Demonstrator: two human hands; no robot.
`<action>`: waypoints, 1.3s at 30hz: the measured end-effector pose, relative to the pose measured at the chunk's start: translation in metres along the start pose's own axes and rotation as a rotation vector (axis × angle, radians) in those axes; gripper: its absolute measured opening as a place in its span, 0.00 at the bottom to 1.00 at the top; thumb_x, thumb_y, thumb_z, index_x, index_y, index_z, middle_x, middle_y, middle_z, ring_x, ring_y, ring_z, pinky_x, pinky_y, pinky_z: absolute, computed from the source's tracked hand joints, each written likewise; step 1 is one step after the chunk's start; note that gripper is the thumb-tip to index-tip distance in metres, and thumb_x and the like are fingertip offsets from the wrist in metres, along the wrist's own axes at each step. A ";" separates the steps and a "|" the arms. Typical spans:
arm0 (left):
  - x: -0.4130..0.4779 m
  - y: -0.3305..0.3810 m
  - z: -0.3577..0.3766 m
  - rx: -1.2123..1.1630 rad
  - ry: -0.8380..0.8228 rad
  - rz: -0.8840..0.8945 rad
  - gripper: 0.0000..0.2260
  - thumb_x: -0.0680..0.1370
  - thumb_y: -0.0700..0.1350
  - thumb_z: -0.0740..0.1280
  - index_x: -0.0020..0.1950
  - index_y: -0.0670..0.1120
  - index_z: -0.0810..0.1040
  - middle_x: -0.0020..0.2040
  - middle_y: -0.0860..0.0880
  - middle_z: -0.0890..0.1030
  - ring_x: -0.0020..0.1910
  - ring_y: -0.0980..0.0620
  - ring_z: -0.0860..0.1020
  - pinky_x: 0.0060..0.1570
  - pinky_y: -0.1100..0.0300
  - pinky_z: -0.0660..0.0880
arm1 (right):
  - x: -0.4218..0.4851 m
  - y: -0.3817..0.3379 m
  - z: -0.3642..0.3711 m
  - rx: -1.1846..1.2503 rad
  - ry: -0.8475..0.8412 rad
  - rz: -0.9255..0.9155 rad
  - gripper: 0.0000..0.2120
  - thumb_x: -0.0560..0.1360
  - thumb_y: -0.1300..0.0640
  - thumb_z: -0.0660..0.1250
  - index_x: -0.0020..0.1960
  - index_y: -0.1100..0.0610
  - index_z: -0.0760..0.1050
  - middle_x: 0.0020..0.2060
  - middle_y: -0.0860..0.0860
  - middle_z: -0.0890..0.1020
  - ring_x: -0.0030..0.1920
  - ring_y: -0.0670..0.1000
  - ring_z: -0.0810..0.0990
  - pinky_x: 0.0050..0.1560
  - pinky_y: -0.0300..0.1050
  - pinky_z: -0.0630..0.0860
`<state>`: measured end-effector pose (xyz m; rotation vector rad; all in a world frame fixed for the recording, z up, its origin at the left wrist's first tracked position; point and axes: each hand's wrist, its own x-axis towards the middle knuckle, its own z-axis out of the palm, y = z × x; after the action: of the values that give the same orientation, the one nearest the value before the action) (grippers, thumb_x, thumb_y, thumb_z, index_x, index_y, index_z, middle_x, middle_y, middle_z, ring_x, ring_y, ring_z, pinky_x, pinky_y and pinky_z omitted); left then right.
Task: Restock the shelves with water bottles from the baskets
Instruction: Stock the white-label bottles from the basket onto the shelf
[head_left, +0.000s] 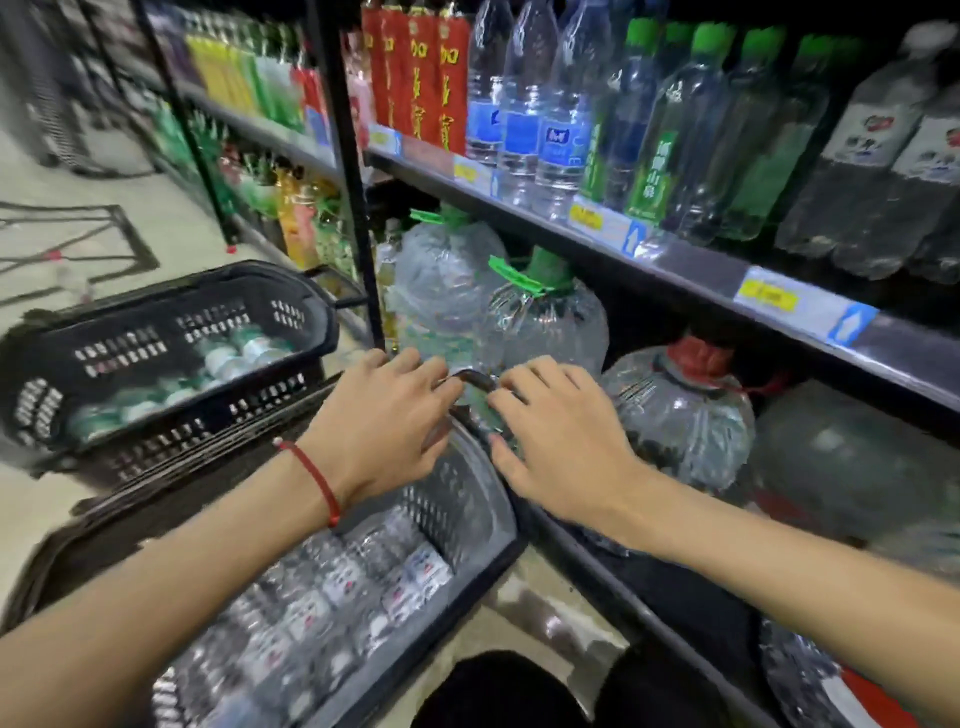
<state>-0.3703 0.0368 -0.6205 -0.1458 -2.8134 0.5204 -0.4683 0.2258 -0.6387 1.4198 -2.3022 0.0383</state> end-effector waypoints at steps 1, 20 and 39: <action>-0.016 -0.001 0.007 -0.001 -0.024 -0.028 0.12 0.74 0.55 0.59 0.49 0.49 0.74 0.46 0.48 0.77 0.47 0.43 0.78 0.42 0.49 0.73 | 0.001 -0.012 0.006 0.016 -0.007 -0.039 0.14 0.77 0.45 0.66 0.54 0.54 0.79 0.52 0.52 0.81 0.56 0.57 0.77 0.53 0.54 0.74; -0.207 -0.026 0.104 -0.074 -0.300 -0.326 0.09 0.77 0.52 0.62 0.50 0.49 0.76 0.46 0.50 0.77 0.44 0.47 0.76 0.42 0.51 0.75 | 0.060 -0.155 0.164 0.418 -0.670 -0.070 0.17 0.81 0.46 0.62 0.65 0.52 0.76 0.60 0.50 0.81 0.64 0.55 0.76 0.58 0.53 0.75; -0.246 -0.031 0.188 -0.268 -0.379 -0.457 0.11 0.76 0.53 0.62 0.54 0.49 0.77 0.47 0.50 0.78 0.45 0.47 0.78 0.41 0.51 0.76 | 0.053 -0.218 0.330 0.710 -1.324 0.181 0.50 0.78 0.38 0.72 0.84 0.61 0.49 0.82 0.59 0.60 0.65 0.58 0.78 0.41 0.42 0.77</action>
<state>-0.1908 -0.0914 -0.8397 0.5912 -3.1191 0.0653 -0.4154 -0.0033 -0.9610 1.8683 -3.7685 -0.0596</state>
